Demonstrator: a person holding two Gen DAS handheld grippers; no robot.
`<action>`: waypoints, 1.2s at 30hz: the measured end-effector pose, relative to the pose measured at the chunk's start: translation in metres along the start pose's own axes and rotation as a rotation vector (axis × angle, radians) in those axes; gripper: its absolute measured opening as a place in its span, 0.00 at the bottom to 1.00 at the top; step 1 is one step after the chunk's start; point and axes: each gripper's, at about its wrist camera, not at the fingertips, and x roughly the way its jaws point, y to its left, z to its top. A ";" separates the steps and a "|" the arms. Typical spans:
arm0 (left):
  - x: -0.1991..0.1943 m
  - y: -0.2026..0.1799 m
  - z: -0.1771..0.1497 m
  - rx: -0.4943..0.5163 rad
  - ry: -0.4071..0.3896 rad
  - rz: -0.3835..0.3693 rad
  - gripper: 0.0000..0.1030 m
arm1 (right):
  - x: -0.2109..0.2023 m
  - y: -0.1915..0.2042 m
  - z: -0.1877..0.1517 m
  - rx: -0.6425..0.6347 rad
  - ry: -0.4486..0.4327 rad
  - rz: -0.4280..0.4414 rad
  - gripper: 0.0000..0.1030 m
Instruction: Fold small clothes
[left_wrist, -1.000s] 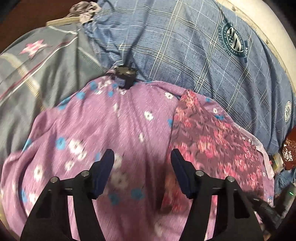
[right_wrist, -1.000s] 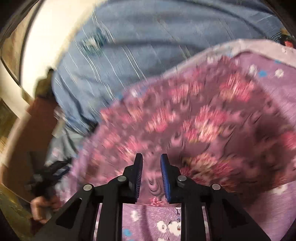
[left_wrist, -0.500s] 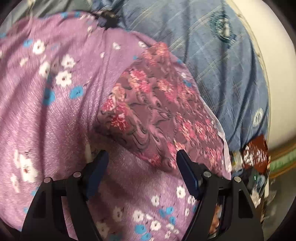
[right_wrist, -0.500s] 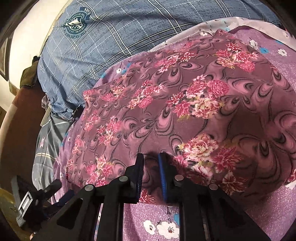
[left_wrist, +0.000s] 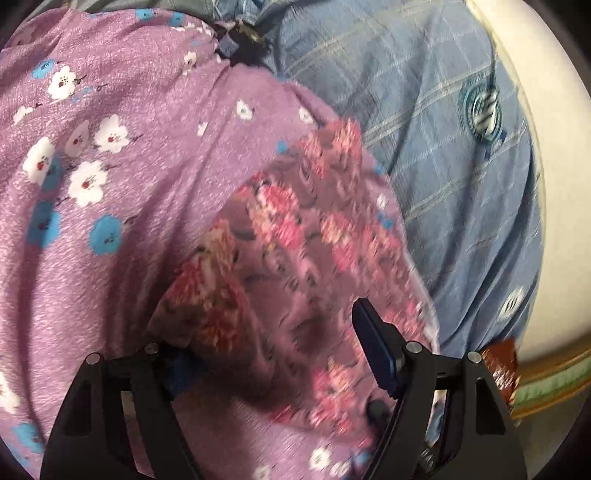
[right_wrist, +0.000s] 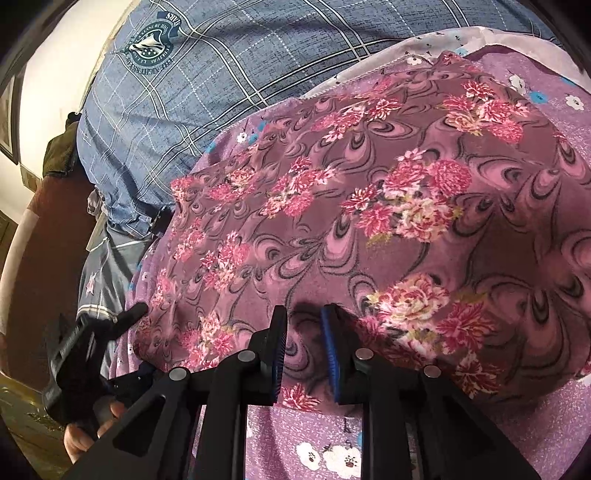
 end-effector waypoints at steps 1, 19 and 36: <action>0.003 0.000 0.000 0.005 -0.011 0.007 0.73 | 0.001 0.000 0.001 0.001 0.001 0.002 0.20; -0.022 -0.106 -0.025 0.422 -0.189 0.073 0.06 | -0.034 -0.036 0.016 0.061 -0.064 0.019 0.15; 0.056 -0.300 -0.211 1.020 0.099 -0.059 0.13 | -0.143 -0.186 0.027 0.458 -0.357 0.074 0.19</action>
